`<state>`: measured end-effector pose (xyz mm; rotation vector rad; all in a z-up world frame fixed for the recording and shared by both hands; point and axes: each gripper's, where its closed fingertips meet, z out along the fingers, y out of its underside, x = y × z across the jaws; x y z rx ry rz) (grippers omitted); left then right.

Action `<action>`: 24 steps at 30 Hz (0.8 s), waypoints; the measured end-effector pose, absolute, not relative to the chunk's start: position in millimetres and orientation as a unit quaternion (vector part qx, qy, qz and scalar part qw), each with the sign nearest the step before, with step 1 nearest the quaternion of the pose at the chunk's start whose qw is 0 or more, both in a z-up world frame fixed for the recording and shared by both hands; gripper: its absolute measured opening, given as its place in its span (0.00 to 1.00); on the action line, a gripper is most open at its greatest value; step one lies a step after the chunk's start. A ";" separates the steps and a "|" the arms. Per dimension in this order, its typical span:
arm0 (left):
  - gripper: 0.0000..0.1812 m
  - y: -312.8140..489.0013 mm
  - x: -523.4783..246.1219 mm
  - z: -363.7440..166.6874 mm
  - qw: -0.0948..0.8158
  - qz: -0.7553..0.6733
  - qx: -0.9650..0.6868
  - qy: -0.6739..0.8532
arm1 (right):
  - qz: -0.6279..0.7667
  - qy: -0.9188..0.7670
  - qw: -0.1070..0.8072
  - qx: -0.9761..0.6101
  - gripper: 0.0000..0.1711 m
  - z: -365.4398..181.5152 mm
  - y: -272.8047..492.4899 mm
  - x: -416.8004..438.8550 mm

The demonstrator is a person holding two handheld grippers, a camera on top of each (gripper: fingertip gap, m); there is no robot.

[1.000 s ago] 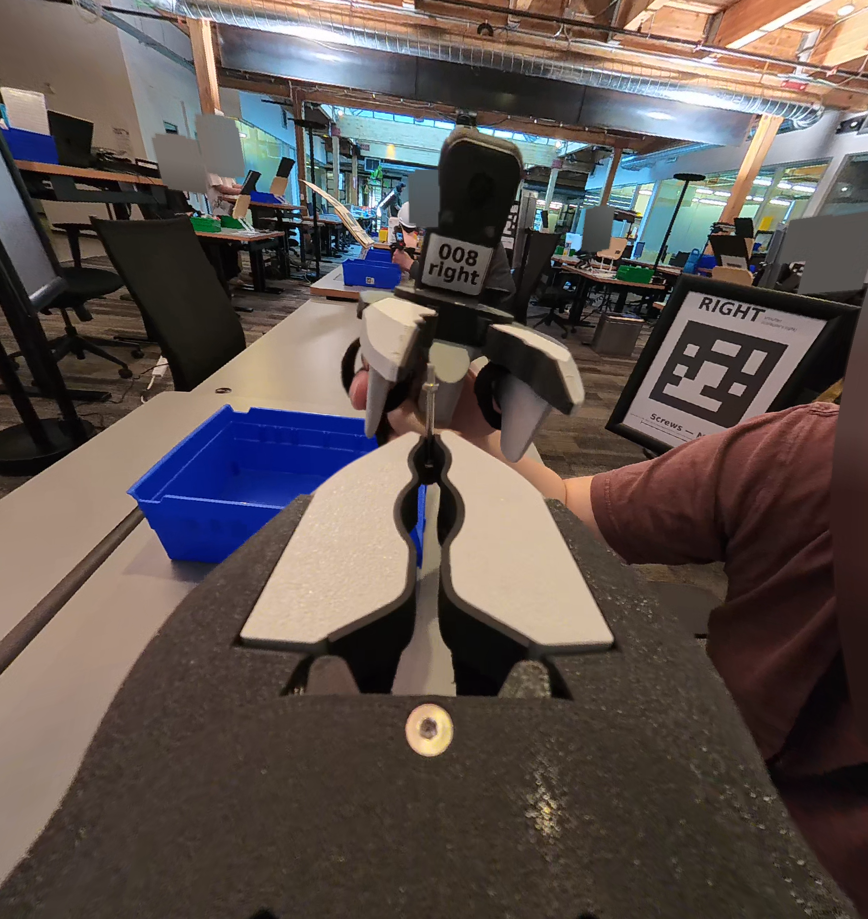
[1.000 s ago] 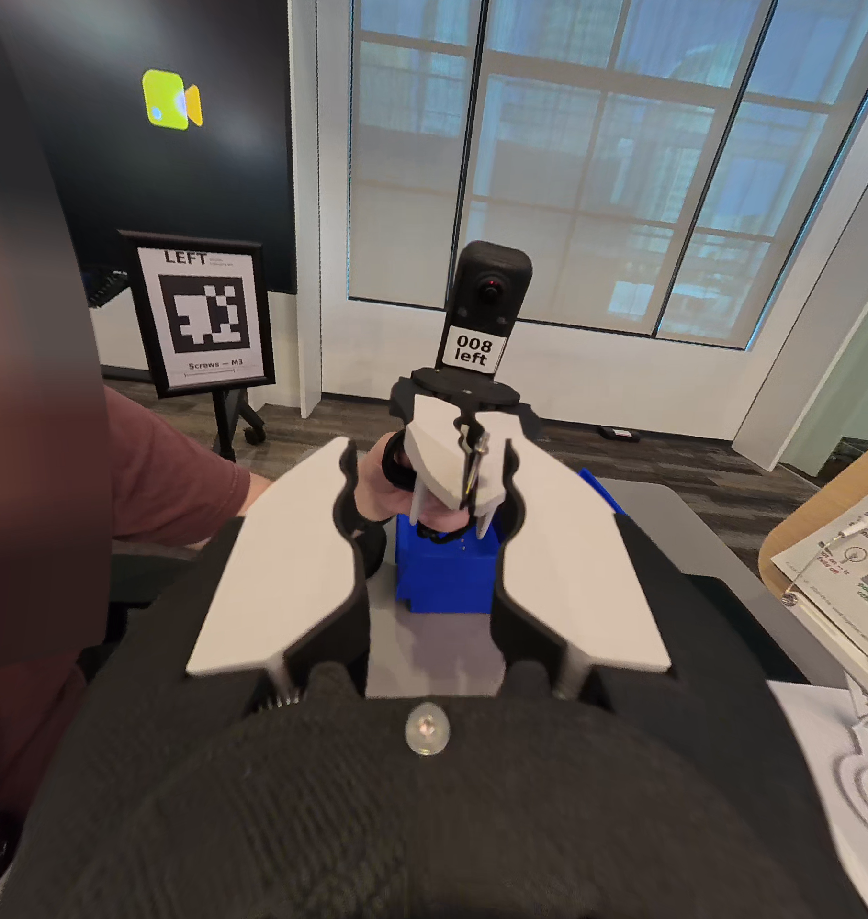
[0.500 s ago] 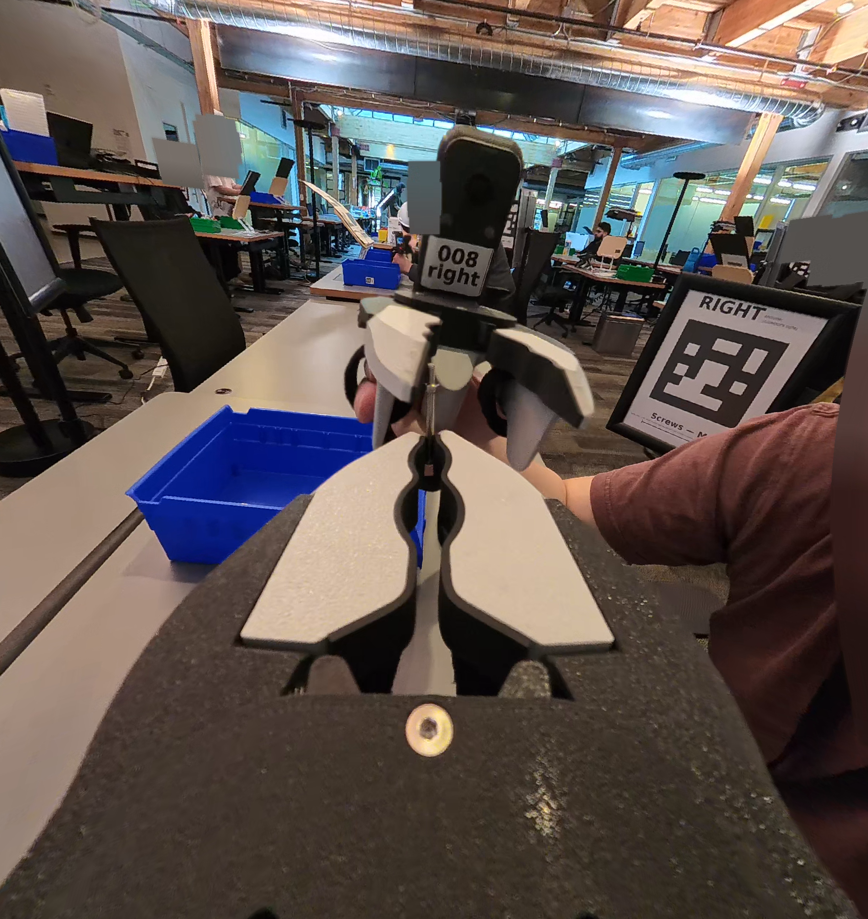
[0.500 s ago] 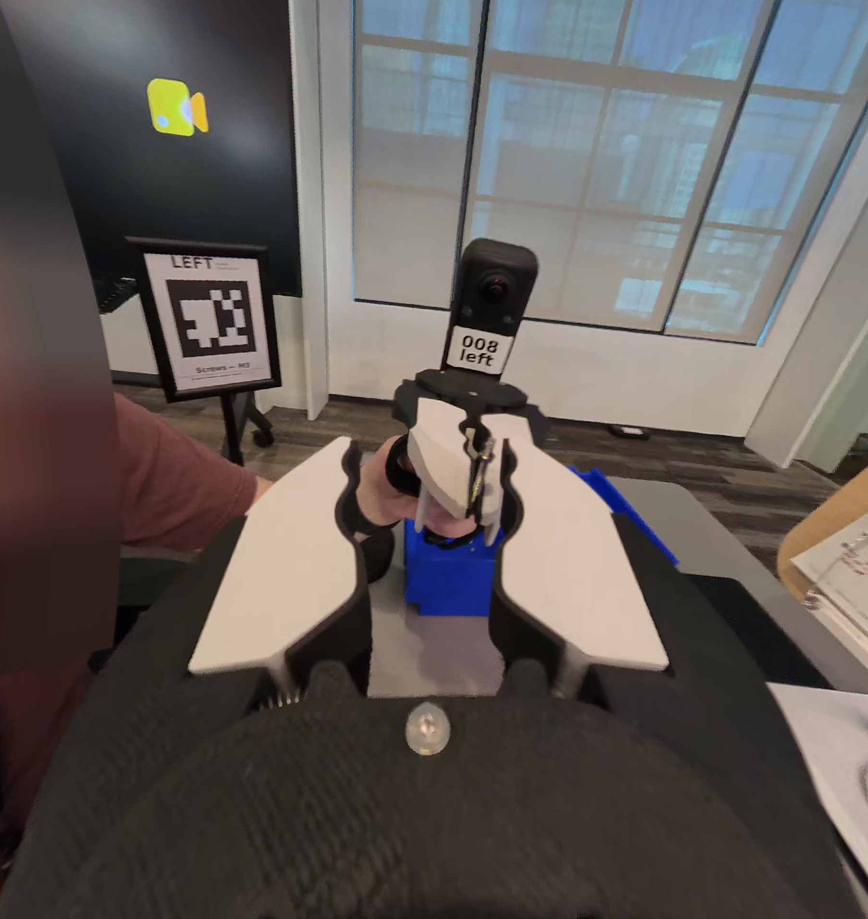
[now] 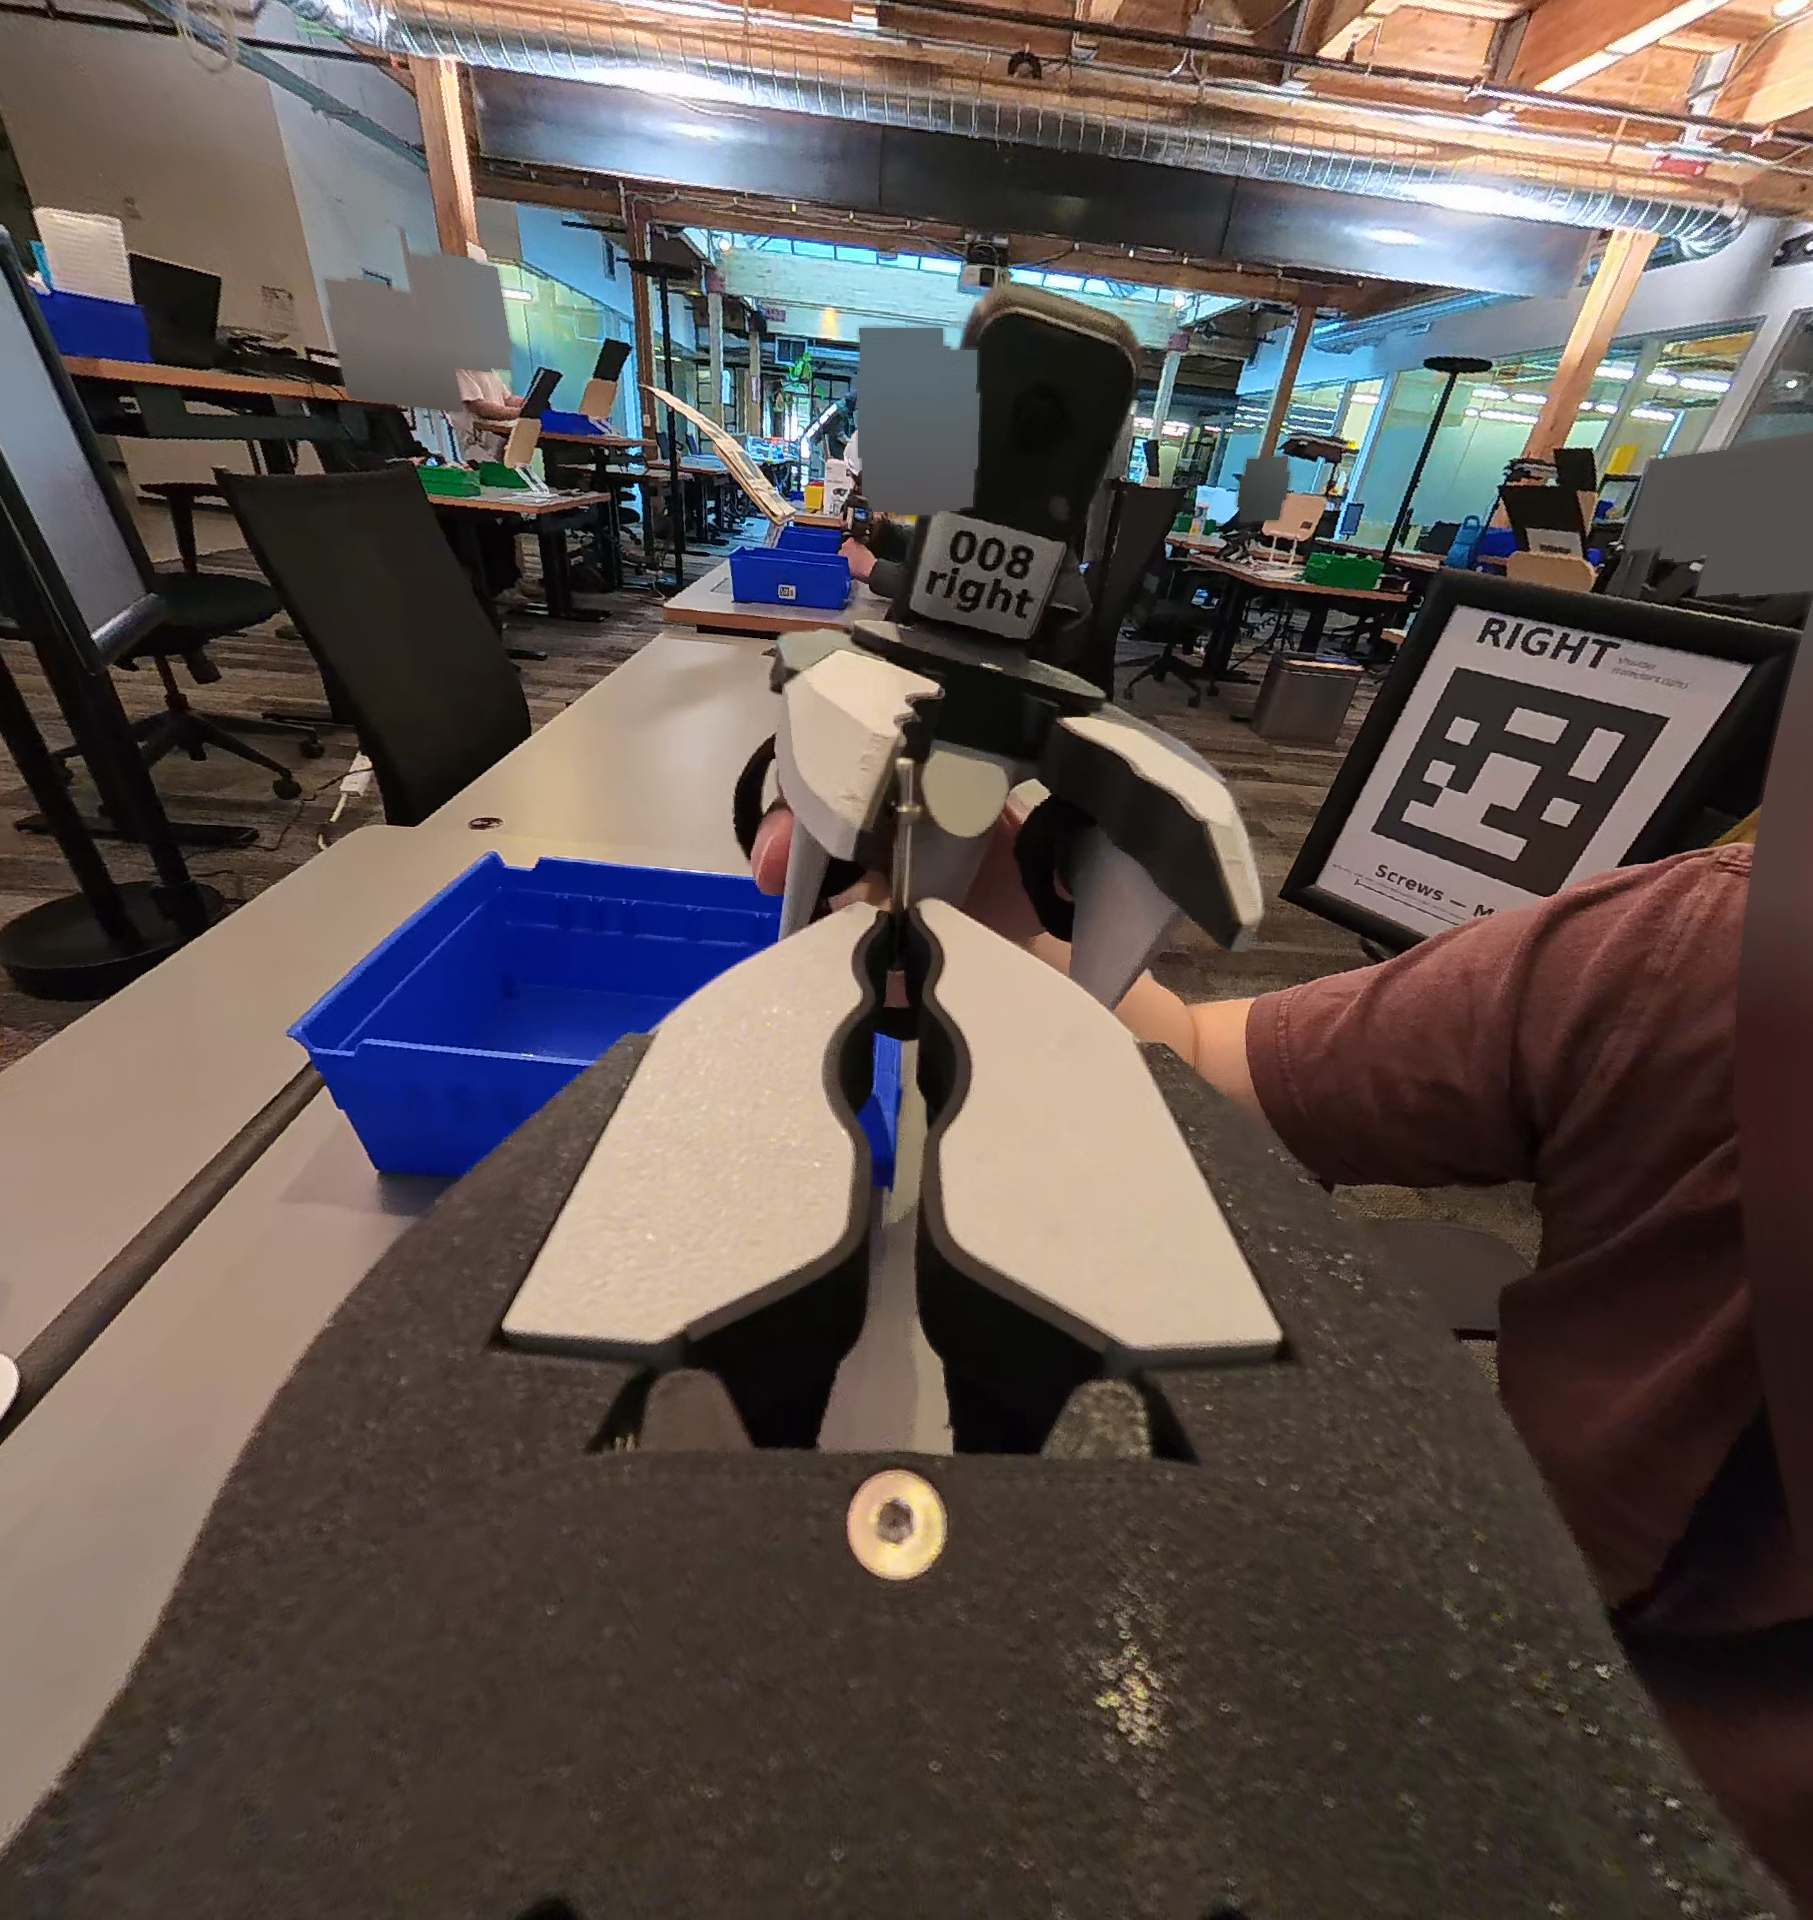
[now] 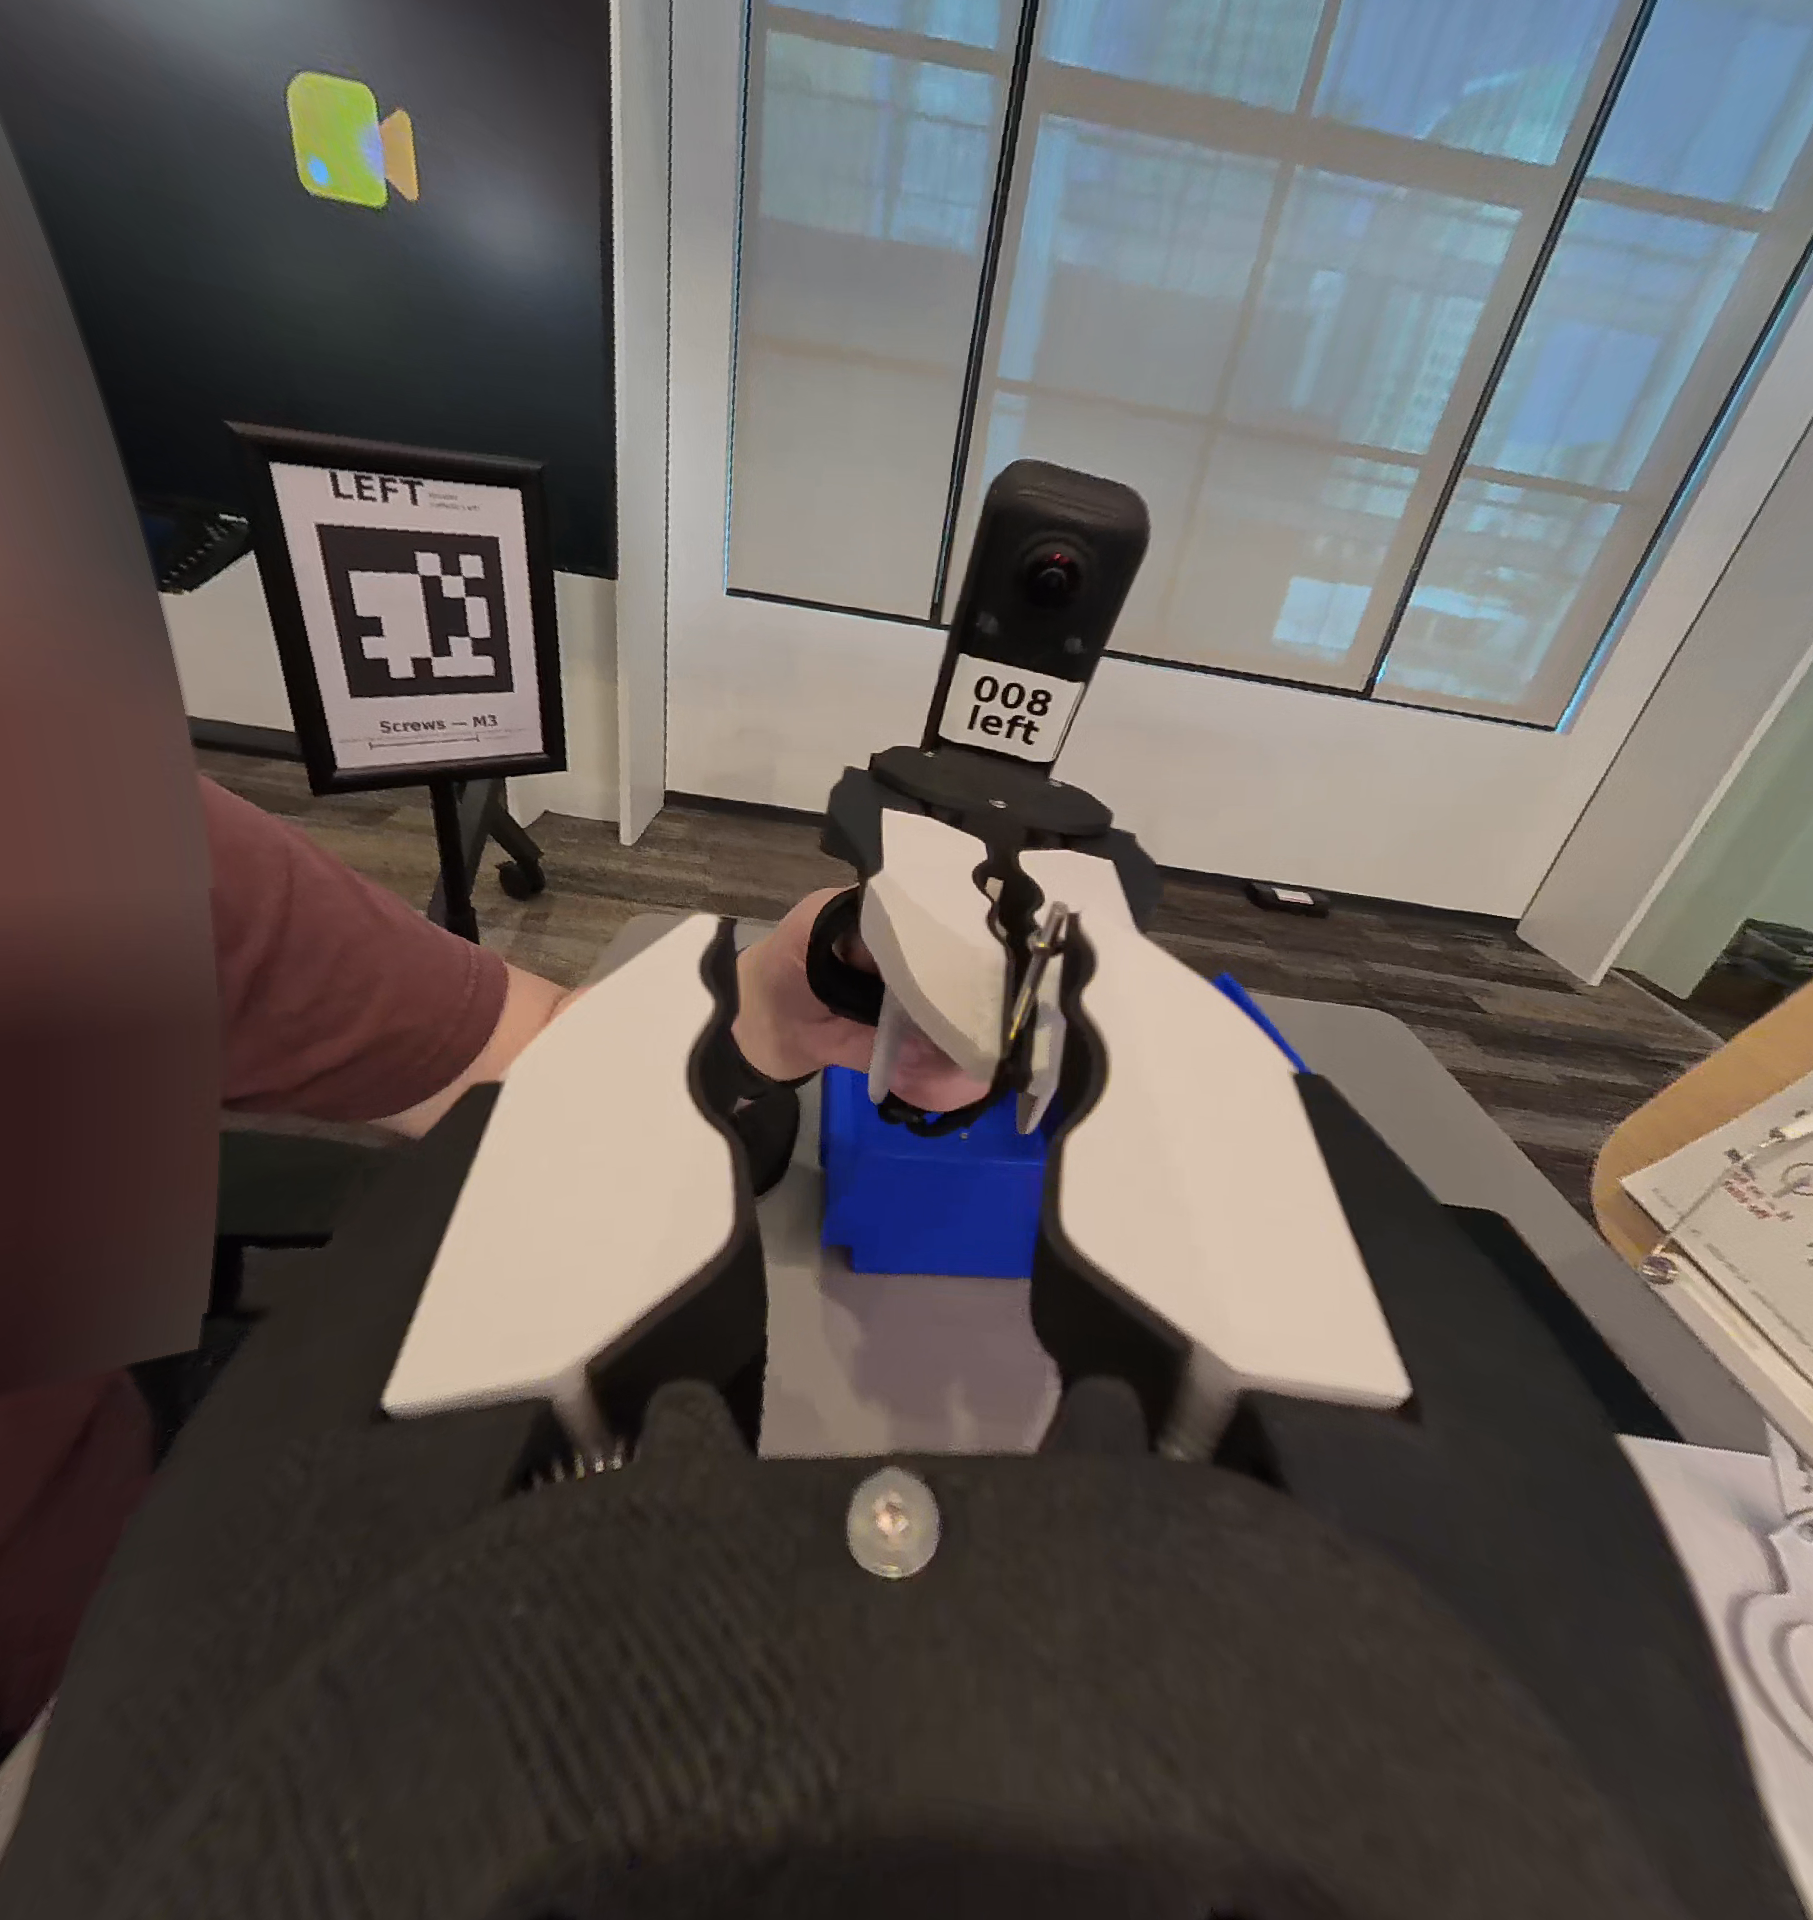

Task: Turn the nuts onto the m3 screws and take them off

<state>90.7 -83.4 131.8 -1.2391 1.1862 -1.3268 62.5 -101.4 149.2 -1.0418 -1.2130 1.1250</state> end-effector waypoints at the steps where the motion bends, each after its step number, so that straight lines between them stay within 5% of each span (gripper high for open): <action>1: 0.01 -83.2 89.5 133.2 0.469 -0.543 -0.504 0.482 | 0.476 -0.515 0.561 -0.440 0.35 150.0 -101.5 63.8; 6: 0.01 -79.9 83.5 139.2 0.476 -0.550 -0.501 0.469 | 0.513 -0.478 0.560 -0.441 0.17 160.3 -89.6 79.5; 24: 0.01 -84.3 86.2 138.1 0.474 -0.547 -0.498 0.477 | 0.606 -0.415 0.494 -0.466 0.05 150.6 -74.3 67.1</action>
